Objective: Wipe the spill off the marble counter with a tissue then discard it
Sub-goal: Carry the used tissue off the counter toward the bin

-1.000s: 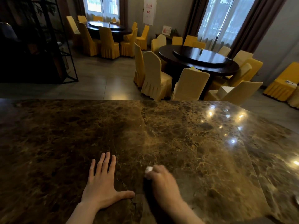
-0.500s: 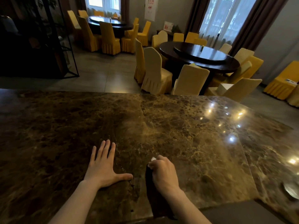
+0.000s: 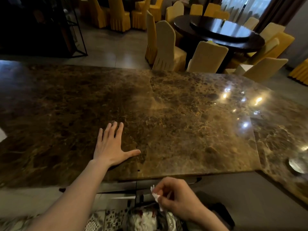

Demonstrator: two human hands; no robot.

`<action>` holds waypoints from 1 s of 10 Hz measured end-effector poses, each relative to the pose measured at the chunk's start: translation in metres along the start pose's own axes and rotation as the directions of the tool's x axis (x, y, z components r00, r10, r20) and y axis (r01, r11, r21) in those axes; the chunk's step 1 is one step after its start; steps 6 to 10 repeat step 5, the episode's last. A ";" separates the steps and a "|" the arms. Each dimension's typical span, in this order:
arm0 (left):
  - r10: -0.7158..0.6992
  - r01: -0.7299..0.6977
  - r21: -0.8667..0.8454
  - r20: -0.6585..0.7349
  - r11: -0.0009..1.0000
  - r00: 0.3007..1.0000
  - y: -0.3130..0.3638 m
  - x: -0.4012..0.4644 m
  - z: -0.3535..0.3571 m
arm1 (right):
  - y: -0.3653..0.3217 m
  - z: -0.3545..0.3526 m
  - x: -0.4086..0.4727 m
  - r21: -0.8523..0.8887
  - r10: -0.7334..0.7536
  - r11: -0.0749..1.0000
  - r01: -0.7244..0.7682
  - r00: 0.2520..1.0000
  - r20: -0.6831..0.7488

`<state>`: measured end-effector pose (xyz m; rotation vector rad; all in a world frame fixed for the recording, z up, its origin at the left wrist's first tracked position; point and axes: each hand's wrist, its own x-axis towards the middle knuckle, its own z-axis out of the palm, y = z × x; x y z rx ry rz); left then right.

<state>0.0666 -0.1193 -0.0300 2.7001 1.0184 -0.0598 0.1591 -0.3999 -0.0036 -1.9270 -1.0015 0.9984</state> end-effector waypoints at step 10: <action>-0.021 0.021 -0.011 -0.025 1.000 0.999 0.010 -0.016 0.001 | 0.083 0.047 -0.006 -0.384 0.209 0.899 -0.209 0.977 -0.044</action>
